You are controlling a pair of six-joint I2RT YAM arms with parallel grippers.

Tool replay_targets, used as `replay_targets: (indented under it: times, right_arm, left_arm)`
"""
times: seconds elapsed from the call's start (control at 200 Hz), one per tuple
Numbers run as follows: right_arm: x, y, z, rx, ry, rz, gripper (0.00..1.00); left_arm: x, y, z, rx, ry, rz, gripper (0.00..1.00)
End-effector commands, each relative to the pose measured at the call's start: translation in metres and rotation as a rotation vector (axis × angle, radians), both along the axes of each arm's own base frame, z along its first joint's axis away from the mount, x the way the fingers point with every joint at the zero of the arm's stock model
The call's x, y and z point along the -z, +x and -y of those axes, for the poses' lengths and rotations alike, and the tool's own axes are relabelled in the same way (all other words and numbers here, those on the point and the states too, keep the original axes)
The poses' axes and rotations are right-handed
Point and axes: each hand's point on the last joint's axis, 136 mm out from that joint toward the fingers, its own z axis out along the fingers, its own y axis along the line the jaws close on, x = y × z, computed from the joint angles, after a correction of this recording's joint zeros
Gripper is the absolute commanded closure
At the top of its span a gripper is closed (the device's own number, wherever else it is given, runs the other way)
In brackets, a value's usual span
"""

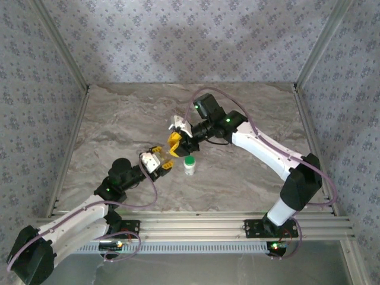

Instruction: Sort the pills into containers

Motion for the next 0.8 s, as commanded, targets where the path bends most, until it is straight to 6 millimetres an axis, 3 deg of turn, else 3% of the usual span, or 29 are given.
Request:
replay_targets:
  times: [0.0, 0.145, 0.33, 0.465, 0.795]
  right_arm:
    - [0.050, 0.027, -0.003, 0.337, -0.184, -0.248, 0.84]
    - [0.054, 0.056, 0.010, 0.654, -0.238, -0.377, 0.82]
    - [0.035, 0.080, 0.013, 0.894, -0.075, -0.464, 0.82]
    - [0.018, 0.091, 0.009, 0.966, -0.019, -0.509, 0.80]
    - [0.007, 0.110, 0.005, 1.004, 0.014, -0.505, 0.70]
  left_arm:
    - [-0.162, -0.013, -0.009, -0.011, -0.297, 0.453, 0.86]
    - [-0.161, -0.003, -0.002, -0.020, -0.251, 0.457, 0.86]
    - [-0.156, 0.001, 0.003, -0.014, -0.245, 0.442, 0.87]
    - [-0.143, 0.007, 0.007, -0.020, -0.216, 0.404, 0.87]
    - [-0.110, 0.014, 0.004, -0.058, -0.162, 0.351, 0.87]
